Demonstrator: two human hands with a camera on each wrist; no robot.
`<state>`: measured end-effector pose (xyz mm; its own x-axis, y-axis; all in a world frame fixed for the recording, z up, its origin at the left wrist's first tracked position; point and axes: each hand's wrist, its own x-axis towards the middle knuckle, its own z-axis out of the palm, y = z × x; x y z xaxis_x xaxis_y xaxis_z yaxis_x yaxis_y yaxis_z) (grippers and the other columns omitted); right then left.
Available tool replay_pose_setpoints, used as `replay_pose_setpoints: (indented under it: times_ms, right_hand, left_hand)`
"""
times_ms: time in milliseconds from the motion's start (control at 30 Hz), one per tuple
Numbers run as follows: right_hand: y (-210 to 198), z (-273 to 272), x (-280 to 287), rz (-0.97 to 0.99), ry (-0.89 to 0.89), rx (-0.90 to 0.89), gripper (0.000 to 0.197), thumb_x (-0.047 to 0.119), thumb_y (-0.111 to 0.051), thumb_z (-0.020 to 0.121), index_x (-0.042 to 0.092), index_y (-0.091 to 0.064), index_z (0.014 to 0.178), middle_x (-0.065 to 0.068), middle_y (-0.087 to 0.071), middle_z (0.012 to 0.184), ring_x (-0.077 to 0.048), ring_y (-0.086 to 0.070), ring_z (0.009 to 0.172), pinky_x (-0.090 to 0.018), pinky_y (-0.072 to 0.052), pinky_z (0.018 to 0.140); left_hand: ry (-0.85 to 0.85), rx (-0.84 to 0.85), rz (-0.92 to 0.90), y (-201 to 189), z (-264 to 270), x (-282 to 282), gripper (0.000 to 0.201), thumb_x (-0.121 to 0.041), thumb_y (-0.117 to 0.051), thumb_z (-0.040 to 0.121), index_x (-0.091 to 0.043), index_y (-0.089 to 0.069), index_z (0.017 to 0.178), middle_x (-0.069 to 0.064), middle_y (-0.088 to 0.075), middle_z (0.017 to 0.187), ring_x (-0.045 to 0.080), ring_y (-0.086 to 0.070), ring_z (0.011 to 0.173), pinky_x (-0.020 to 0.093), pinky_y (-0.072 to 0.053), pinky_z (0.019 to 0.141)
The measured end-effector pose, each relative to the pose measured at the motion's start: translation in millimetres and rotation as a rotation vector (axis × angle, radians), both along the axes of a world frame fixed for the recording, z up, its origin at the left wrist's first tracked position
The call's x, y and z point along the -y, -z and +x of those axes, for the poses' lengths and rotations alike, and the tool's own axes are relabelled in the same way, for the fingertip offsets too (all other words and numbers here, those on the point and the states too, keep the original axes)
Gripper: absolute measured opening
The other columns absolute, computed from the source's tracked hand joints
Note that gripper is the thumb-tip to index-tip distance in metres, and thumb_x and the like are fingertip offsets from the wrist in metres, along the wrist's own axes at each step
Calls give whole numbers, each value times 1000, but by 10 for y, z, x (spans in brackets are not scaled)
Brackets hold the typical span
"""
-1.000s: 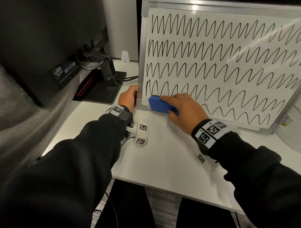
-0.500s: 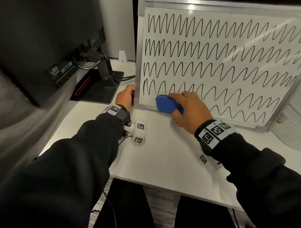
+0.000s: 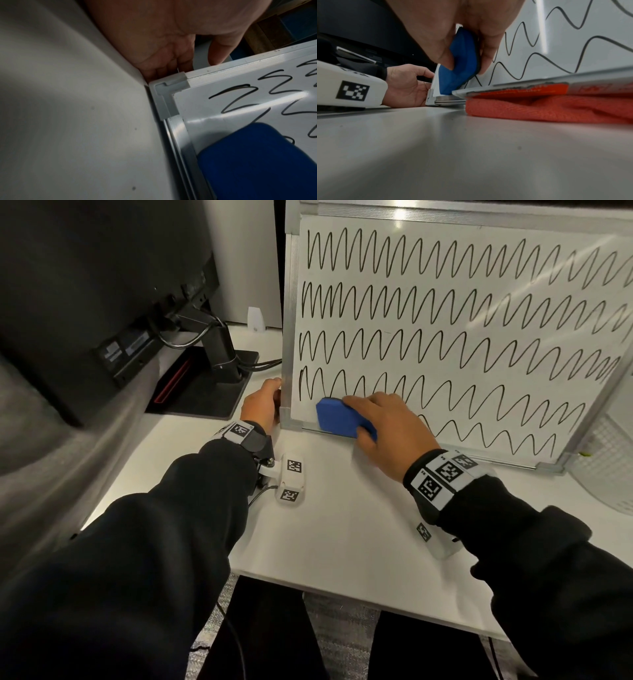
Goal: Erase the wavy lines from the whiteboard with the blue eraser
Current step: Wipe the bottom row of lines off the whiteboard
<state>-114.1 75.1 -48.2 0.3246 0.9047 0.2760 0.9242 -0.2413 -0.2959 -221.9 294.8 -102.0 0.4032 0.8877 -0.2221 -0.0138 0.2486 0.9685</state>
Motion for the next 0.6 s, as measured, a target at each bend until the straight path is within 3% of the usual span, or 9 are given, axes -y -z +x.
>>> replay_pose_setpoints:
  times_ms: [133, 333, 500, 600]
  right_hand:
    - [-3, 5, 0, -12, 19, -9, 47, 21, -50, 94, 26, -44, 140, -2, -53, 113, -20, -45, 107, -30, -43, 78]
    - [-27, 57, 81, 85, 128, 27, 41, 27, -55, 84, 24, -54, 125, 1, -53, 100, -18, -44, 96, -31, -41, 68]
    - [-28, 17, 42, 4, 29, 11, 44, 21, -52, 91, 24, -48, 135, -1, -55, 110, -20, -47, 103, -30, -42, 77]
    - [-20, 17, 31, -7, 18, -7, 44, 19, -51, 94, 25, -46, 138, -2, -56, 115, -21, -49, 106, -31, -42, 81]
  left_hand:
    - [-5, -4, -2, 20, 4, -17, 24, -43, -56, 79, -20, -62, 84, 9, -61, 101, 25, -56, 92, 48, -49, 94]
    - [-5, 5, -9, 21, -8, -2, 19, -36, -55, 89, -18, -61, 86, 9, -60, 103, 24, -56, 94, 46, -48, 95]
    - [-10, 7, -13, 1, 4, 4, 31, -42, -58, 78, -16, -63, 94, 10, -62, 104, 26, -58, 94, 47, -49, 94]
    - [-12, 7, -4, -11, 4, 10, 29, -43, -58, 75, -19, -63, 90, 10, -62, 103, 26, -57, 93, 48, -49, 94]
